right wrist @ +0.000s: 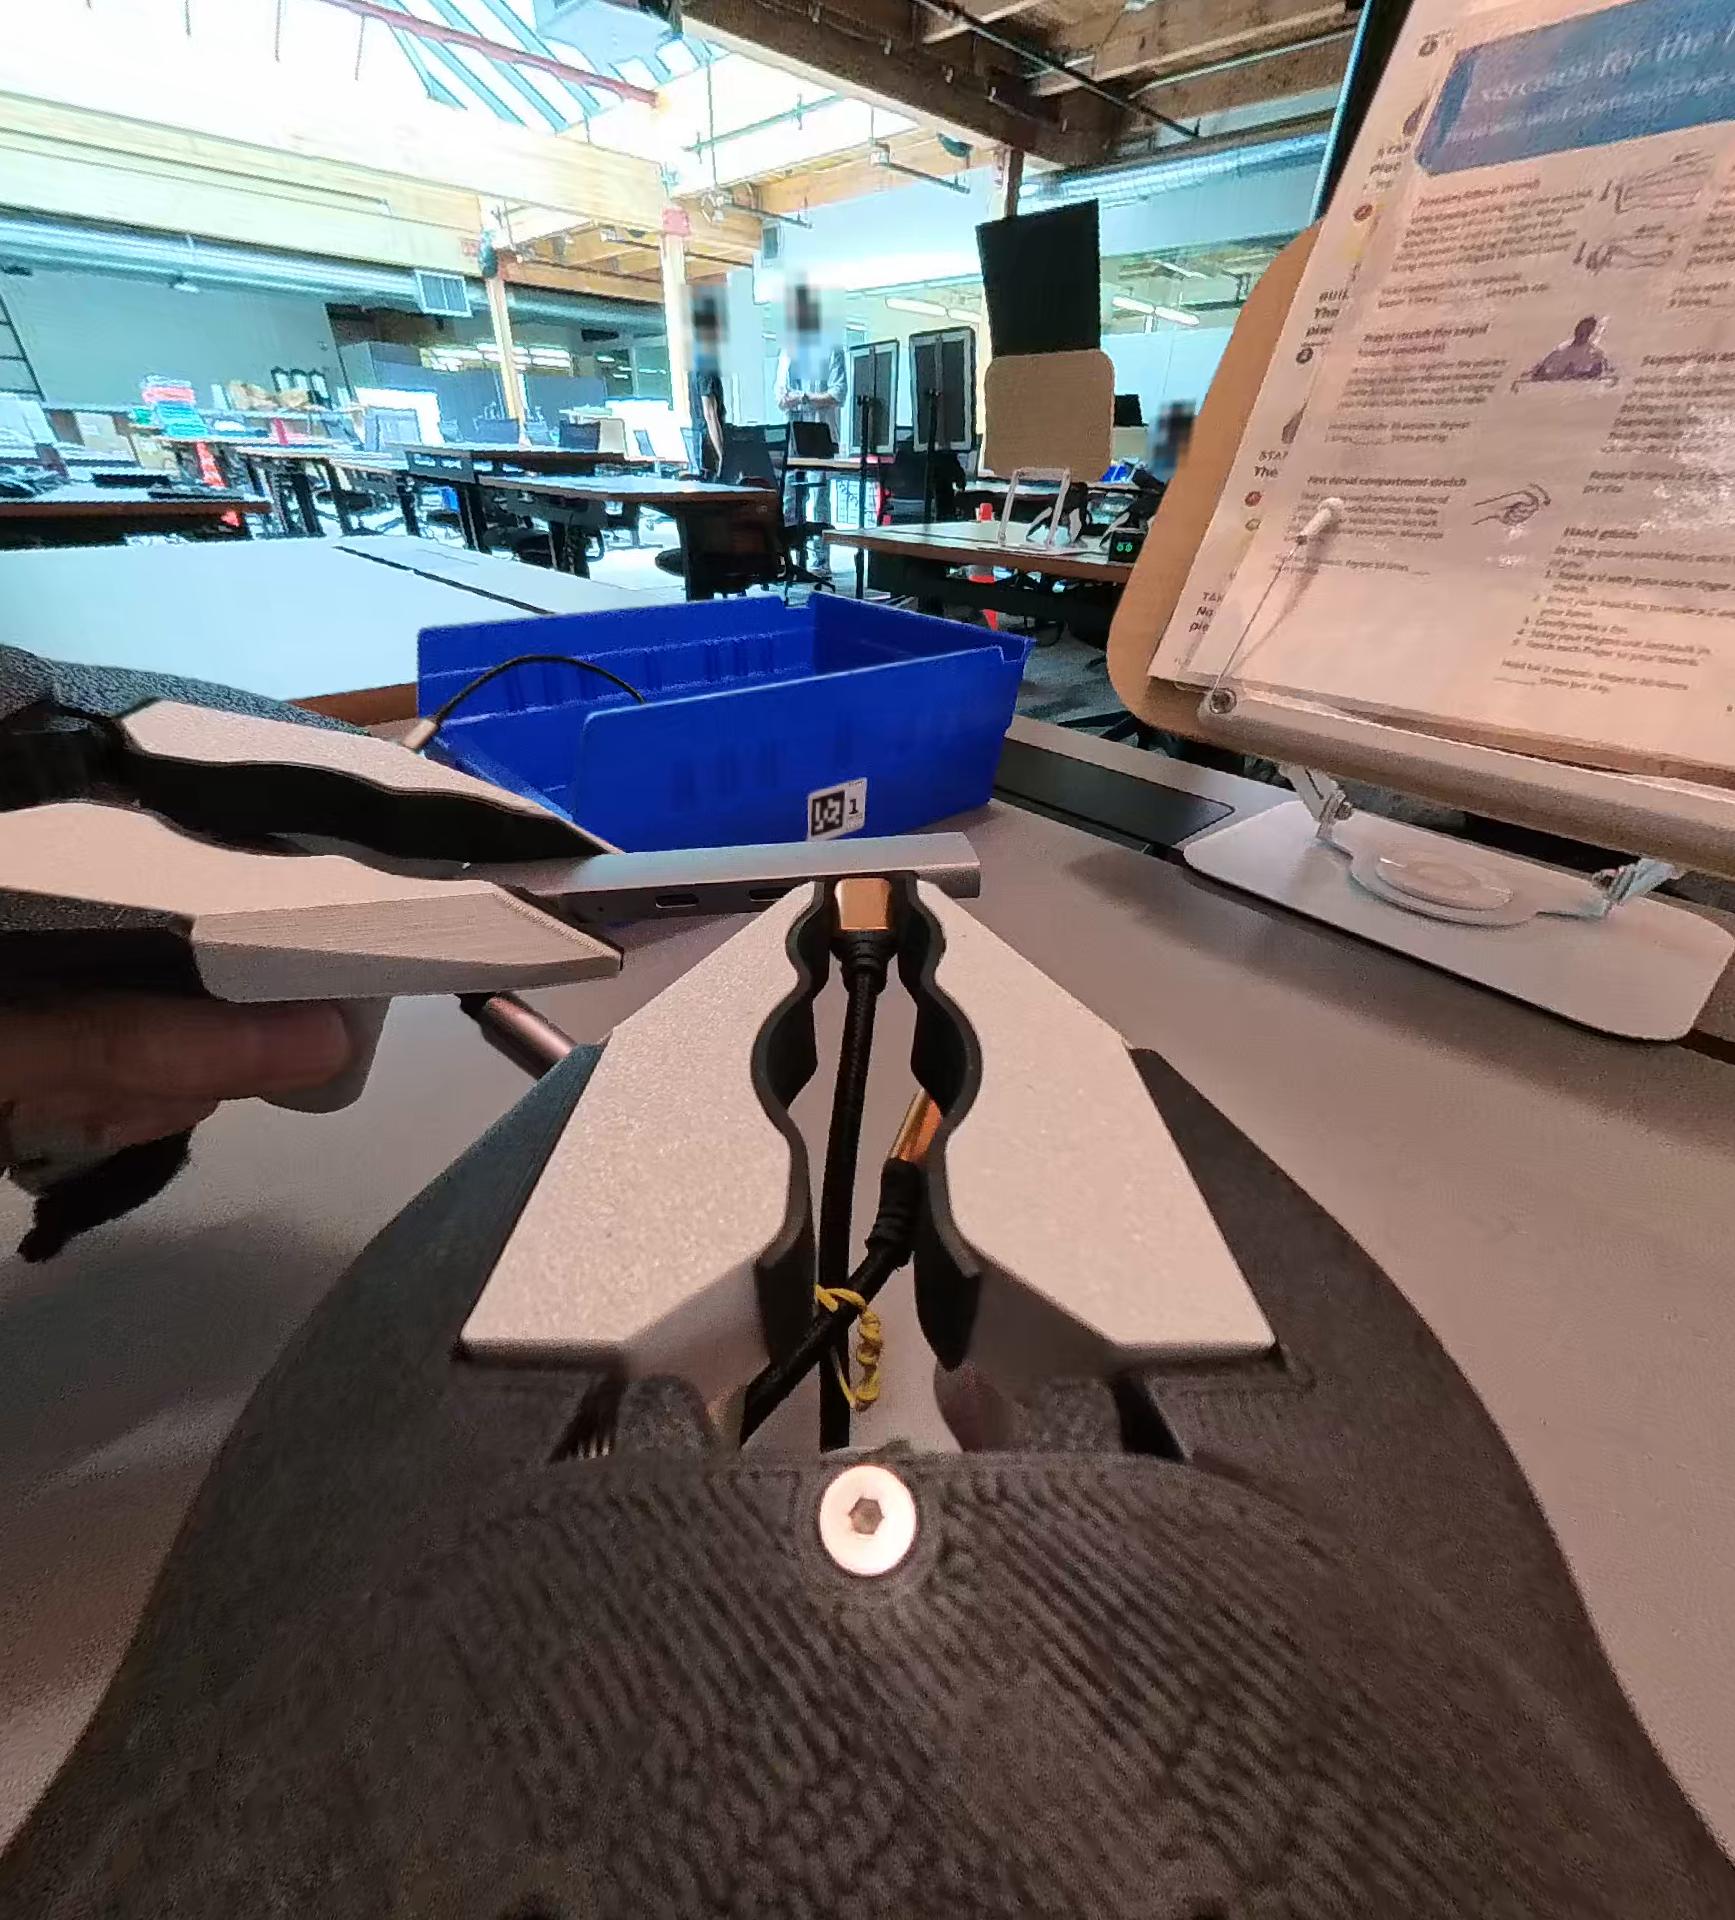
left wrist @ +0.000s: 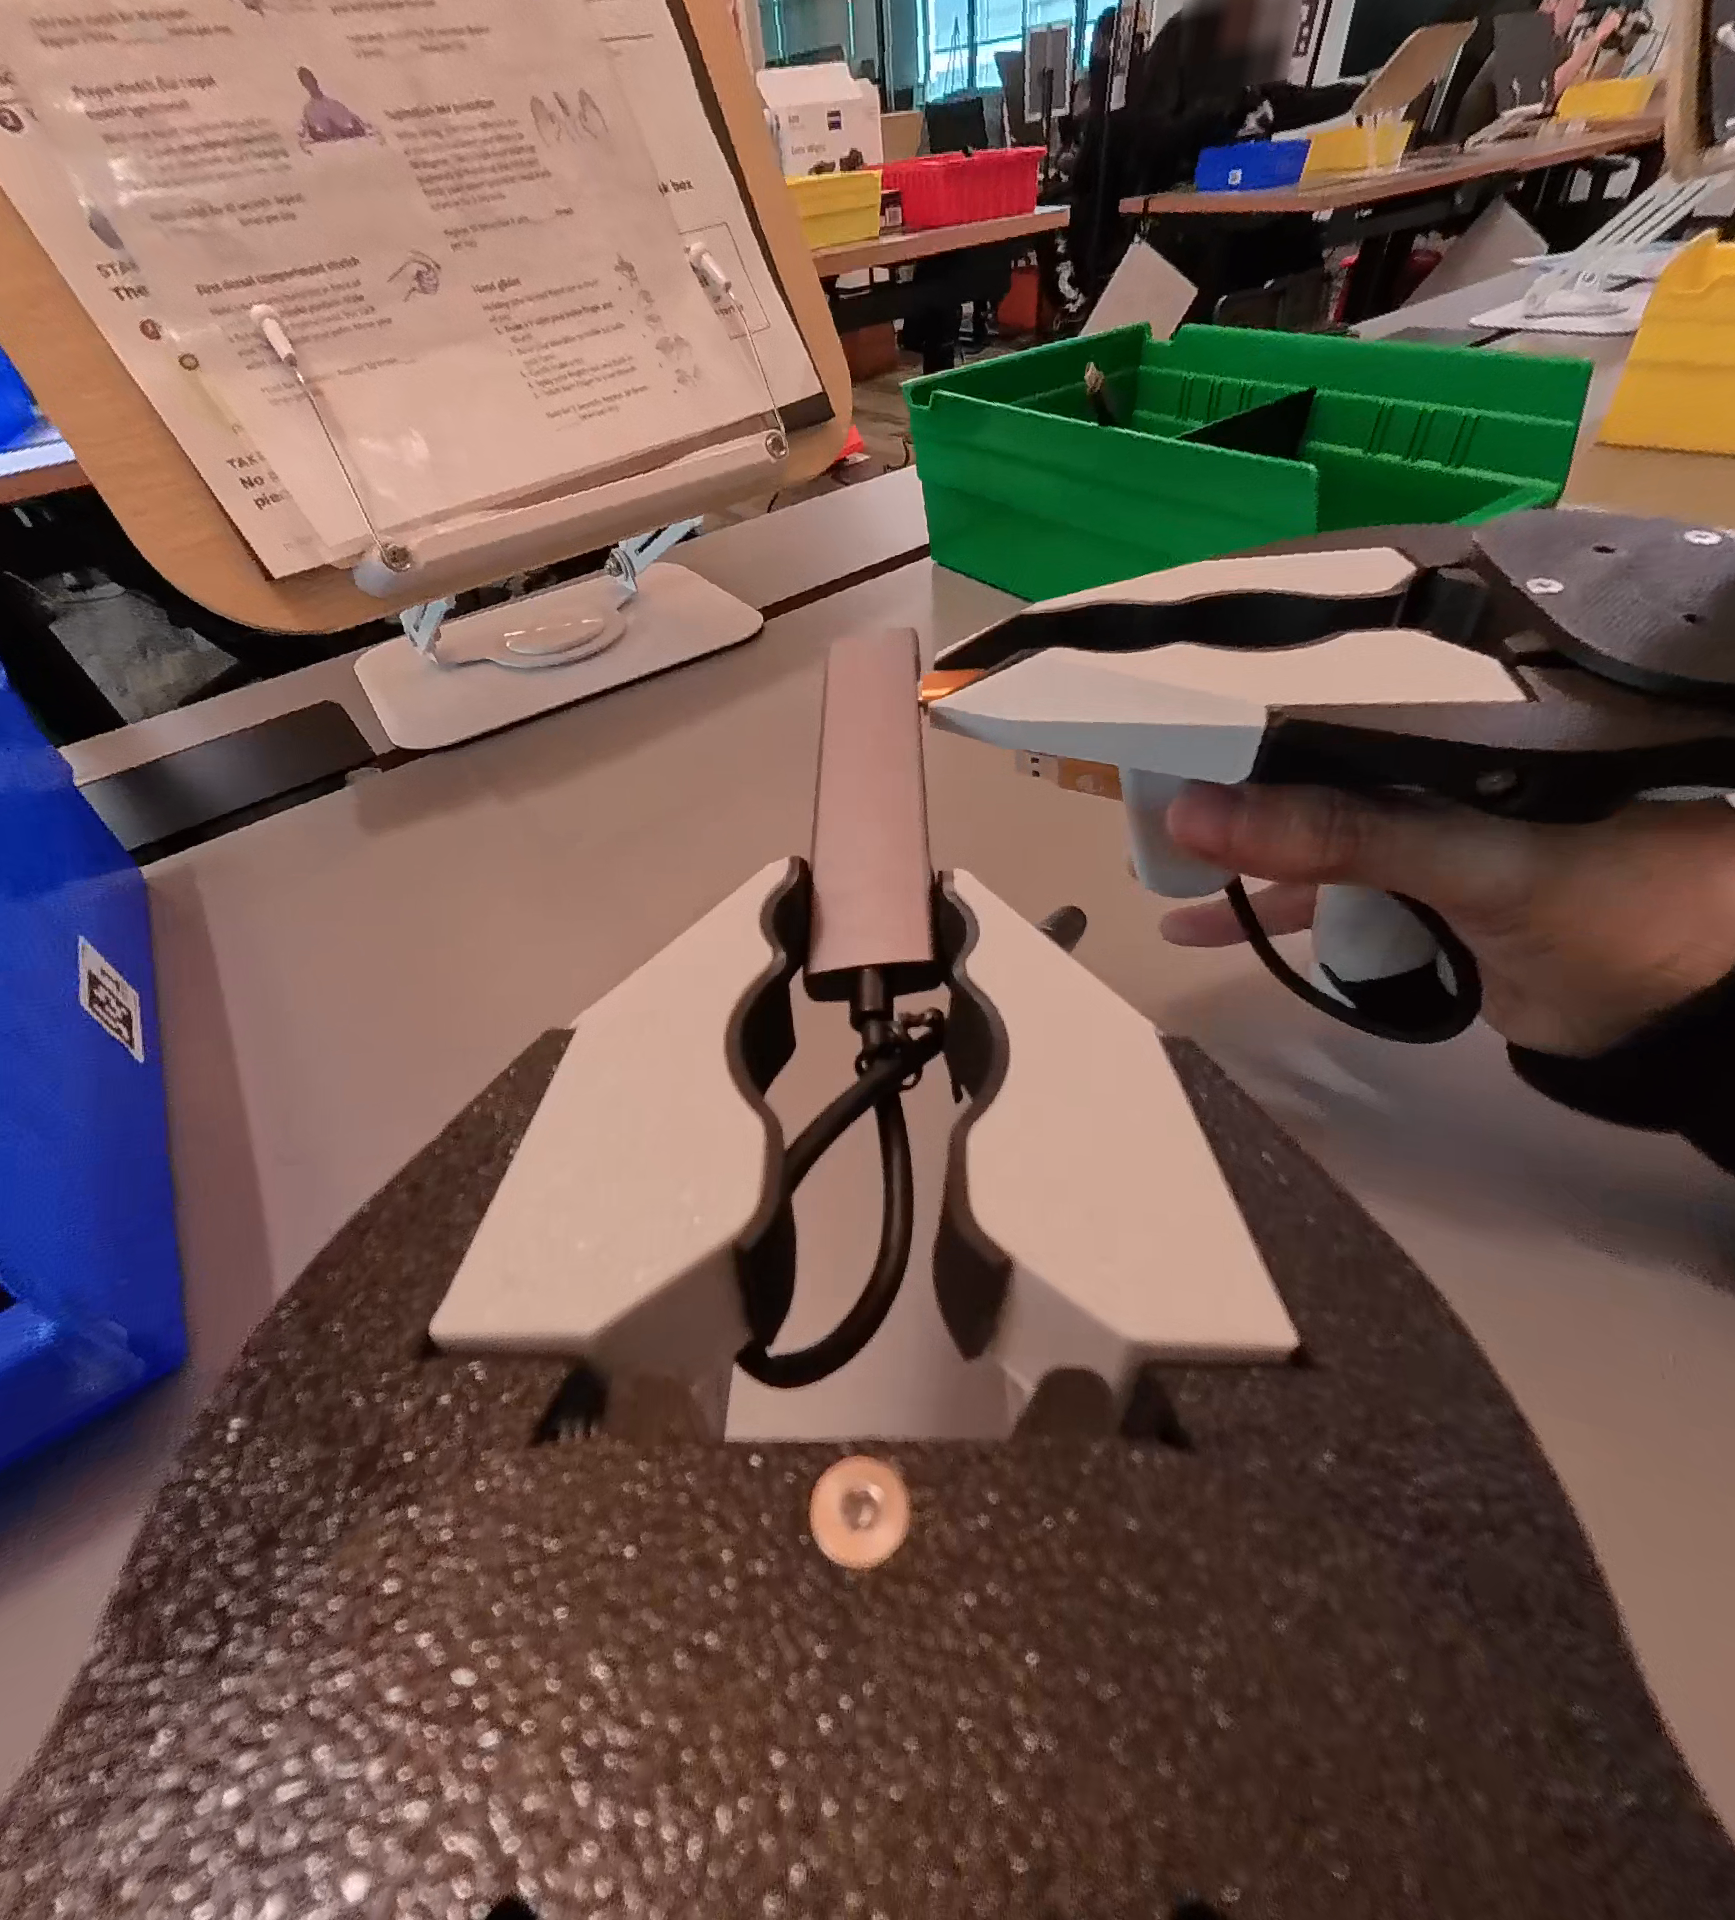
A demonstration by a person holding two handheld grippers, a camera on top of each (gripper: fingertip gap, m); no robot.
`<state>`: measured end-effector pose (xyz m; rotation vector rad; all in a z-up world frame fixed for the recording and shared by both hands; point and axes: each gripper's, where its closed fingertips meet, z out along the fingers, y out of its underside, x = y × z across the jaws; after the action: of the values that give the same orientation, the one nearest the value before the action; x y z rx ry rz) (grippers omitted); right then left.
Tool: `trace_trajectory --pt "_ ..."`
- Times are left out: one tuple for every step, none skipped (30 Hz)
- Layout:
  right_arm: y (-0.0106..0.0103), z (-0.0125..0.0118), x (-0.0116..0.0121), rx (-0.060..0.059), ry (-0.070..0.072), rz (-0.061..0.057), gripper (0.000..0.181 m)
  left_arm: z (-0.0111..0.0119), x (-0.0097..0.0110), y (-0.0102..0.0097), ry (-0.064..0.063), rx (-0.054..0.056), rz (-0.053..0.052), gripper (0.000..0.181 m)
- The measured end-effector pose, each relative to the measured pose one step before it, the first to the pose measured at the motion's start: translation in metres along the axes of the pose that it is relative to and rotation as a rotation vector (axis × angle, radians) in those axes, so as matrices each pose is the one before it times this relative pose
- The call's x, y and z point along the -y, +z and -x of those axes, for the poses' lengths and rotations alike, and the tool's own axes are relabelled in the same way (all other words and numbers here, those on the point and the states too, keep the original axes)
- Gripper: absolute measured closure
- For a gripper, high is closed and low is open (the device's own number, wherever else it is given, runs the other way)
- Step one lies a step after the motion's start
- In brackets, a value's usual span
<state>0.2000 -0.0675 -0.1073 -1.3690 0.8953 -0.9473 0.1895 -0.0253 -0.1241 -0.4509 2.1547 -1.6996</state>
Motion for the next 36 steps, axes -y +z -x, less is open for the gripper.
trace_trajectory --pt "0.00026 0.00087 0.00179 -0.0005 0.0019 -0.0097 0.170 0.00098 0.00118 -0.00112 -0.0152 -0.0018 -0.0039 0.159" --pt "0.00050 0.00116 0.00148 -0.0034 0.0024 -0.0060 0.170 0.00157 0.00153 -0.00124 -0.0213 -0.0047 -0.0072 0.159" --pt "0.00068 0.00139 0.00115 -0.0053 -0.0052 0.0007 0.170 0.00210 0.00129 -0.00136 -0.0194 -0.0055 -0.0050 0.159" --pt "0.00069 0.00157 0.00122 -0.0066 -0.0117 0.0018 0.170 0.00221 0.00094 -0.00154 -0.0010 -0.0020 -0.0007 0.159" --pt "0.00068 0.00155 0.00212 -0.0112 -0.0083 -0.0055 0.170 0.00203 0.00183 -0.00176 0.0129 0.0061 -0.0068 0.159" --pt "0.00093 0.00128 0.00114 -0.0124 -0.0083 0.0022 0.170 0.00169 0.00129 -0.00156 0.0243 0.0135 -0.0020 0.158" --pt "0.00072 0.00103 0.00161 -0.0126 -0.0135 -0.0043 0.170 0.00130 0.00134 -0.00125 0.0272 0.0135 -0.0019 0.158" --pt "0.00006 0.00098 0.00119 -0.0052 -0.0150 0.0001 0.170 0.00111 0.00118 -0.00112 0.0126 0.0066 -0.0047 0.158" --pt "-0.00068 0.00048 0.00190 0.0027 -0.0028 -0.0059 0.170 0.00078 0.00133 -0.00078 -0.0078 -0.0048 -0.0108 0.158" --pt "-0.00040 0.00049 -0.00073 0.0103 0.0117 0.0078 0.170 0.00049 0.00023 -0.00044 -0.0115 -0.0098 -0.0036 0.158" --pt "-0.00037 0.00034 0.00009 0.0068 0.0036 -0.0024 0.170 0.00066 0.00036 -0.00036 -0.0020 -0.0011 -0.0047 0.158" --pt "-0.00121 -0.00034 0.00151 -0.0055 -0.0009 -0.0072 0.170 -0.00046 0.00086 -0.00002 -0.0006 -0.0020 -0.0082 0.158" --pt "-0.00134 -0.00024 0.00021 -0.0041 -0.0117 0.0080 0.170 -0.00084 0.00066 0.00009 -0.0007 -0.0044 -0.0057 0.158" --pt "-0.00157 -0.00005 0.00170 -0.0015 -0.0103 -0.0004 0.170 -0.00112 0.00108 -0.00002 -0.0031 -0.0084 -0.0101 0.158" --pt "-0.00147 -0.00008 0.00085 0.0000 -0.0042 0.0038 0.170 -0.00095 0.00061 0.00002 -0.0089 -0.0115 -0.0077 0.158" --pt "-0.00152 -0.00028 0.00193 -0.0055 -0.0093 -0.0067 0.170 -0.00111 0.00097 0.00018 -0.0134 -0.0155 -0.0088 0.158" --pt "-0.00057 0.00017 -0.00125 -0.0010 -0.0110 0.0105 0.170 -0.00076 0.00004 0.00022 -0.0156 -0.0151 -0.0032 0.158" --pt "0.00019 -0.00019 0.00001 -0.0014 0.0026 -0.0024 0.170 -0.00066 0.00005 0.00017 -0.0236 -0.0138 -0.0067 0.158" --pt "-0.00061 -0.00052 0.00253 0.0037 0.0302 -0.0226 0.170 -0.00134 0.00195 0.00021 0.0026 -0.0227 -0.0238 0.159" --pt "-0.00110 -0.00031 0.00229 0.0135 0.0414 -0.0233 0.170 -0.00184 0.00104 0.00053 0.0243 -0.0298 -0.0218 0.159" --pt "-0.00099 -0.00034 0.00147 0.0110 0.0304 -0.0255 0.170 -0.00272 0.00123 0.00039 -0.0118 -0.0310 -0.0261 0.160" --pt "-0.00116 -0.00032 0.00229 0.0069 0.0355 -0.0330 0.170 -0.00346 0.00362 -0.00001 -0.0413 -0.0278 -0.0437 0.160" --pt "-0.00088 0.00026 0.00230 0.0085 0.0468 -0.0267 0.170 -0.00330 0.00462 -0.00001 -0.0365 -0.0210 -0.0507 0.160" --pt "-0.00016 0.00053 0.00083 0.0042 0.0267 -0.0103 0.171 -0.00207 0.00093 0.00099 -0.0094 -0.0090 -0.0256 0.160" --pt "0.00036 0.00272 -0.00104 0.0074 -0.0069 0.0037 0.171 -0.00045 -0.00314 0.00203 0.0168 0.0031 0.0017 0.159" --pt "0.00005 0.00091 -0.00003 -0.0160 -0.0154 -0.0027 0.171 -0.00068 -0.00396 0.00188 0.0283 0.0052 0.0052 0.157" --pt "-0.00130 0.00063 0.00347 -0.0142 -0.0064 -0.0206 0.171 -0.00120 -0.00173 0.00118 0.0277 0.0054 -0.0105 0.158" --pt "-0.00117 0.00050 0.00416 -0.0081 0.0015 -0.0176 0.171 -0.00032 -0.00125 0.00138 0.0167 0.0105 -0.0072 0.157" --pt "-0.00039 0.00035 0.00334 -0.0021 -0.0035 -0.0115 0.172 0.00005 -0.00099 0.00118 0.0155 0.0120 -0.0010 0.153" --pt "0.00006 0.00079 0.00164 0.0064 0.0013 -0.0033 0.172 0.00022 0.00128 0.00006 0.0246 0.0125 -0.0133 0.151" --pt "-0.00012 0.00050 0.00159 0.0028 0.0170 -0.0075 0.172 0.00092 0.00425 -0.00133 0.0348 0.0199 -0.0305 0.149" --pt "-0.00027 0.00065 0.00181 0.0004 0.0259 -0.0150 0.172 0.00126 0.00557 -0.00154 0.0401 0.0241 -0.0375 0.146" --pt "0.00019 0.00101 0.00051 0.0051 0.0245 -0.0083 0.172 -0.00001 0.00600 -0.00109 0.0389 0.0154 -0.0395 0.142" --pt "0.00032 0.00049 -0.00017 0.0067 0.0227 -0.0028 0.172 0.00048 0.00407 -0.00121 0.0276 0.0123 -0.0268 0.141" --pt "-0.00028 -0.00048 0.00121 -0.0017 0.0254 -0.0110 0.172 0.00023 0.00235 -0.00075 0.0118 0.0043 -0.0142 0.143" --pt "-0.00039 0.00049 0.00175 0.0020 0.0218 -0.0120 0.172 -0.00030 0.00286 -0.00057 -0.0034 -0.0026 -0.0181 0.141"
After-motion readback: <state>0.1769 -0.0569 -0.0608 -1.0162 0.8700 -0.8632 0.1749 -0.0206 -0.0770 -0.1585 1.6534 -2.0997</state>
